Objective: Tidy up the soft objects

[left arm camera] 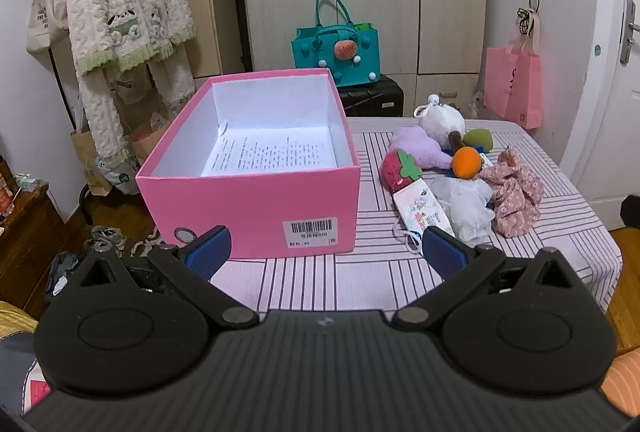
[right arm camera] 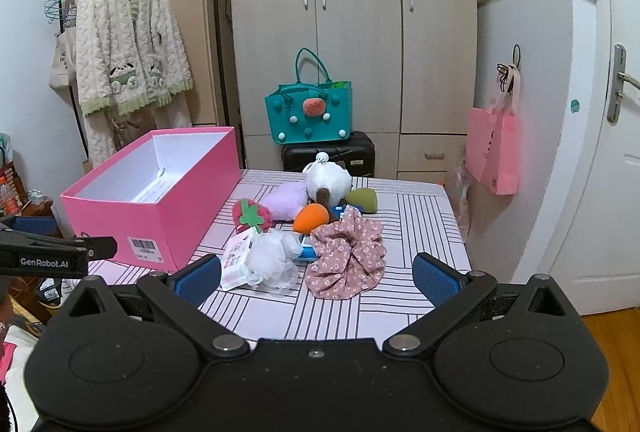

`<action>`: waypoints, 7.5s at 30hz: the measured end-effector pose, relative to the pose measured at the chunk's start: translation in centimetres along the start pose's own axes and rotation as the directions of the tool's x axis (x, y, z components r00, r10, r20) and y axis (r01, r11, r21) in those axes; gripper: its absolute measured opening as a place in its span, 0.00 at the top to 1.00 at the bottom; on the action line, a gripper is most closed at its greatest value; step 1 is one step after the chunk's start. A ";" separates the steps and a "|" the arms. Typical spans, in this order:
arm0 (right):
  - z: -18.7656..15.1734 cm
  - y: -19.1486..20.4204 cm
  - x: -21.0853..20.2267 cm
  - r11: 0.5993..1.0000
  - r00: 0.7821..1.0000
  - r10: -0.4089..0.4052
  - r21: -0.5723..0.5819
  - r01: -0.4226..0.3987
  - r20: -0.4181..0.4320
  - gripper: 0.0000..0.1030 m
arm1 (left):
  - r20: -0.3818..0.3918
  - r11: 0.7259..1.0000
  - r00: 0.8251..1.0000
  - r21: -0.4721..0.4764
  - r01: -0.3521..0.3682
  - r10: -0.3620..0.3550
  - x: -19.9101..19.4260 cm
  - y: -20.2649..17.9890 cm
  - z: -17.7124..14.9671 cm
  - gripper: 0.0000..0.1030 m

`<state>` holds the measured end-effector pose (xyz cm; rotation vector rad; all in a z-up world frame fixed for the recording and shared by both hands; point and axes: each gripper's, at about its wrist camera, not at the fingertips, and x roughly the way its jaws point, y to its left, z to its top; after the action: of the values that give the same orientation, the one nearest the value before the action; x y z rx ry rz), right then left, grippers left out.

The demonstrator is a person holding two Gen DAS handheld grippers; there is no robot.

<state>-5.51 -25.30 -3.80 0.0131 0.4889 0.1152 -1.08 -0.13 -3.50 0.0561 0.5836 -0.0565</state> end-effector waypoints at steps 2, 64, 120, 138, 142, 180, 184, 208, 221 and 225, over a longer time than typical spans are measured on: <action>-0.1 0.0 0.1 1.000 1.000 0.001 0.000 -0.001 -0.003 0.00 | -0.006 1.000 1.000 0.000 0.002 -0.002 0.1 0.0 -0.1 0.00; -0.2 -8.0 11.3 0.976 0.973 0.208 -0.045 -0.213 -0.096 0.06 | -0.005 0.933 0.949 0.181 0.310 -0.314 8.2 -8.9 4.1 0.04; -1.4 -9.3 17.9 0.951 0.939 0.307 0.001 -0.310 -0.154 0.82 | -0.132 0.914 0.914 0.089 0.397 -0.384 15.3 -10.8 1.7 0.59; -2.0 -9.1 16.7 0.953 0.936 0.299 -0.001 -0.304 -0.184 0.82 | -0.153 0.880 0.915 0.255 0.401 -0.373 15.2 -13.6 2.1 0.84; -2.2 -9.3 16.6 0.954 0.935 0.297 0.009 -0.301 -0.195 0.82 | -0.157 0.889 0.914 0.219 0.402 -0.375 15.0 -12.7 2.7 0.86; -2.6 -9.7 15.9 0.958 0.916 0.286 0.061 -0.280 -0.281 0.82 | -0.237 0.864 0.903 0.281 0.417 -0.358 15.4 -14.1 0.8 0.75; -2.3 -9.5 15.5 0.956 0.913 0.291 0.053 -0.288 -0.287 0.82 | -0.208 0.865 0.891 0.232 0.445 -0.403 14.5 -12.8 2.3 0.76; 1.6 -7.0 13.1 0.937 0.886 0.329 -0.007 -0.350 -0.325 0.81 | -0.129 0.812 0.805 0.003 0.584 -0.579 10.3 -3.9 9.2 0.75; 4.8 -2.6 10.9 0.859 0.766 0.462 0.012 -0.511 -0.447 0.81 | -0.263 0.822 0.793 -0.002 0.570 -0.550 5.5 0.7 8.6 0.75; 5.6 -0.2 10.2 0.830 0.735 0.494 -0.001 -0.558 -0.465 0.81 | -0.272 0.837 0.808 0.017 0.547 -0.522 4.2 2.4 8.0 0.75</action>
<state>6.05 -24.25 -3.63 -0.0139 0.9357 0.7337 7.00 1.54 0.96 -0.0119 0.8454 -0.6414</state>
